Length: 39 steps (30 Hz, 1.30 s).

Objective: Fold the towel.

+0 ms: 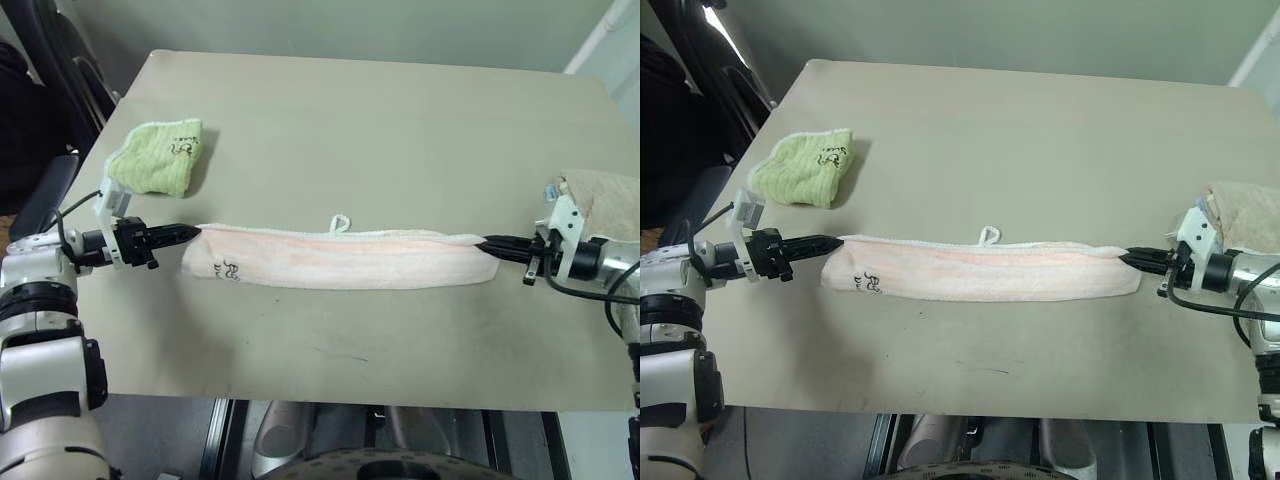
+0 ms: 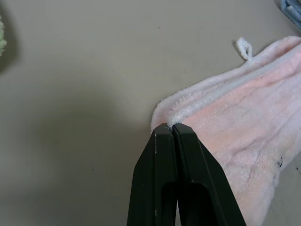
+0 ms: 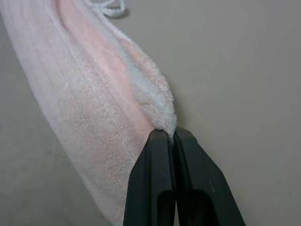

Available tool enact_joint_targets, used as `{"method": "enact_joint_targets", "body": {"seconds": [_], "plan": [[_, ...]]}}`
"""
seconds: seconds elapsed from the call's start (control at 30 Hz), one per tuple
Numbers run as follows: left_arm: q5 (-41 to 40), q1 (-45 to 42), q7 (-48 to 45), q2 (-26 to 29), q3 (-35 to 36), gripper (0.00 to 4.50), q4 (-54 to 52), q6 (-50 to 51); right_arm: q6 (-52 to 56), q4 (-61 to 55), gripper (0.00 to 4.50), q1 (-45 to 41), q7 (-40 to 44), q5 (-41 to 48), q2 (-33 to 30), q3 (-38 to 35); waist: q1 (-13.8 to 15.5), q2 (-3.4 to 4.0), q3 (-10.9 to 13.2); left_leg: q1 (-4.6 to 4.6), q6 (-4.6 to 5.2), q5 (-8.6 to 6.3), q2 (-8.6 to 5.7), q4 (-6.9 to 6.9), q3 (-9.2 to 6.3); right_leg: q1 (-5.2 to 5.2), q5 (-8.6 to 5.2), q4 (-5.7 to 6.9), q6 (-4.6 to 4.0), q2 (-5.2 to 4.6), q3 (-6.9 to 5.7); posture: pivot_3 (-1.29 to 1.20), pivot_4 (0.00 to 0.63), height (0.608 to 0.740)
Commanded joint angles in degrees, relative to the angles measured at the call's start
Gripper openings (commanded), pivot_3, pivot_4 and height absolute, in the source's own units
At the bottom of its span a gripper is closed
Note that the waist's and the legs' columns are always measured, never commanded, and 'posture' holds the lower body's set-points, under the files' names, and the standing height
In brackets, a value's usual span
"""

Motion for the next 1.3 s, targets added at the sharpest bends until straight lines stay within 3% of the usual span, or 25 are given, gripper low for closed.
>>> {"method": "enact_joint_targets", "body": {"seconds": [0.03,0.37,0.53,0.57,0.83,0.97,1.03,1.3], "plan": [[-0.68,0.75,-0.14,0.97,1.34,0.02,-2.05,0.01,-2.21,3.49,0.00,-3.92,-1.12,-2.35,1.11,0.59,-0.04,0.00,0.00,0.01,0.04,-0.02,0.00,0.00,0.00,0.00,0.01,0.00,-0.01,0.00,0.00,0.00,0.150,0.733],[-0.45,1.84,2.51,0.44,1.90,0.02,-1.45,-1.67,-5.75,10.08,0.00,-8.37,-5.04,-7.75,3.10,2.02,0.05,0.01,0.01,0.02,0.38,-0.23,0.02,0.01,-0.01,-0.03,0.09,0.04,-0.11,-0.01,-0.04,0.00,0.150,0.733],[-0.42,1.94,2.75,-0.01,1.63,0.02,-1.73,-2.00,-4.08,8.54,0.00,-7.60,-0.58,-5.35,3.14,2.27,0.05,0.01,0.01,0.02,0.36,-0.25,0.02,0.00,0.00,-0.04,0.11,0.05,-0.13,-0.02,-0.05,0.00,0.150,0.733],[-0.39,1.80,2.81,-0.06,1.61,0.00,-1.70,-2.08,-2.64,7.89,0.48,-7.49,0.57,-4.42,2.97,2.10,0.05,0.01,0.01,0.02,0.35,-0.25,0.02,0.00,0.00,-0.04,0.11,0.05,-0.13,-0.02,-0.05,0.00,0.150,0.733],[-0.29,0.83,3.43,-0.74,1.50,0.00,-1.42,-2.40,1.01,4.35,3.08,-7.10,2.02,-2.21,3.06,0.73,0.03,0.01,0.01,0.02,0.29,-0.23,0.02,0.00,0.00,-0.04,0.11,0.05,-0.13,-0.02,-0.05,0.00,0.150,0.733],[-0.59,0.07,6.07,-0.97,2.75,0.00,-1.55,-5.17,7.72,-0.62,4.39,-5.21,3.35,1.23,1.11,-0.83,0.09,0.01,0.01,0.01,0.17,-0.16,0.02,0.00,0.00,-0.04,0.10,0.04,-0.14,-0.02,-0.05,0.00,0.150,0.733],[-0.55,-0.59,7.05,-0.89,3.16,0.00,-1.50,-6.50,10.25,-2.19,4.45,-4.88,2.16,2.74,0.82,-2.44,0.11,0.01,0.01,-0.01,-0.23,0.09,0.02,0.00,0.01,-0.03,0.10,0.02,-0.13,-0.02,-0.05,0.00,0.150,0.733],[-2.24,-2.30,3.65,0.00,4.07,0.00,-4.64,-5.21,26.49,-12.93,4.45,-1.00,-4.63,11.96,0.73,-10.28,0.09,0.01,0.01,0.00,-0.24,0.09,0.01,-0.04,0.02,-0.04,0.05,0.01,-0.12,-0.02,-0.04,0.00,0.150,0.733]]}}
